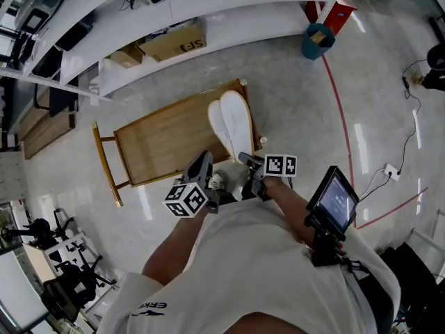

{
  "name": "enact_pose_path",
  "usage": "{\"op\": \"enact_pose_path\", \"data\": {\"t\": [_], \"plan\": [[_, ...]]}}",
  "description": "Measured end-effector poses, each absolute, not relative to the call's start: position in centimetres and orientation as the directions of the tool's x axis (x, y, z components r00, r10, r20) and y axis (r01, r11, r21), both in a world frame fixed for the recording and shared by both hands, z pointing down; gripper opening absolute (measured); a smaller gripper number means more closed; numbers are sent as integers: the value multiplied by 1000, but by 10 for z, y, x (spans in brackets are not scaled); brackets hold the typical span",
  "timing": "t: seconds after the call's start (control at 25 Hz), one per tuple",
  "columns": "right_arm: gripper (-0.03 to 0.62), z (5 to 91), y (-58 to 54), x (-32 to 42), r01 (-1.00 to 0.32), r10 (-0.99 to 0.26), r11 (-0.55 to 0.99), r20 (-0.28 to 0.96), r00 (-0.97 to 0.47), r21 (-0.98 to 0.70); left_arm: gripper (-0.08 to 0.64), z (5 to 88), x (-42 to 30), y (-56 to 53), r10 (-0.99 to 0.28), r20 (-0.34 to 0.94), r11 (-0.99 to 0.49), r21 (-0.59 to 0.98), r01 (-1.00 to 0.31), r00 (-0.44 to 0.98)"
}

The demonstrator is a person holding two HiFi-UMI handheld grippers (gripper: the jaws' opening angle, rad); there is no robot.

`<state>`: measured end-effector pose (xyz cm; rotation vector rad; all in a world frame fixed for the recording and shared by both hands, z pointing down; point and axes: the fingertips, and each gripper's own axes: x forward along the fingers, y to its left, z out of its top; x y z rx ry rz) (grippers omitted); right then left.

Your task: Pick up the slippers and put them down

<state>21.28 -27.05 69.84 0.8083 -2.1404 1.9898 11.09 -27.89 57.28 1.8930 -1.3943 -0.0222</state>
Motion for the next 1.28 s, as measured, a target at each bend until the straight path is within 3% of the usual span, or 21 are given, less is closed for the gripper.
{"op": "enact_pose_path", "data": {"t": [1.28], "plan": [[80,754,-254,226,-412,-262,-185,449,-854,-892,4,589,108,-260,-800,462,-58,576,-816,383]]}}
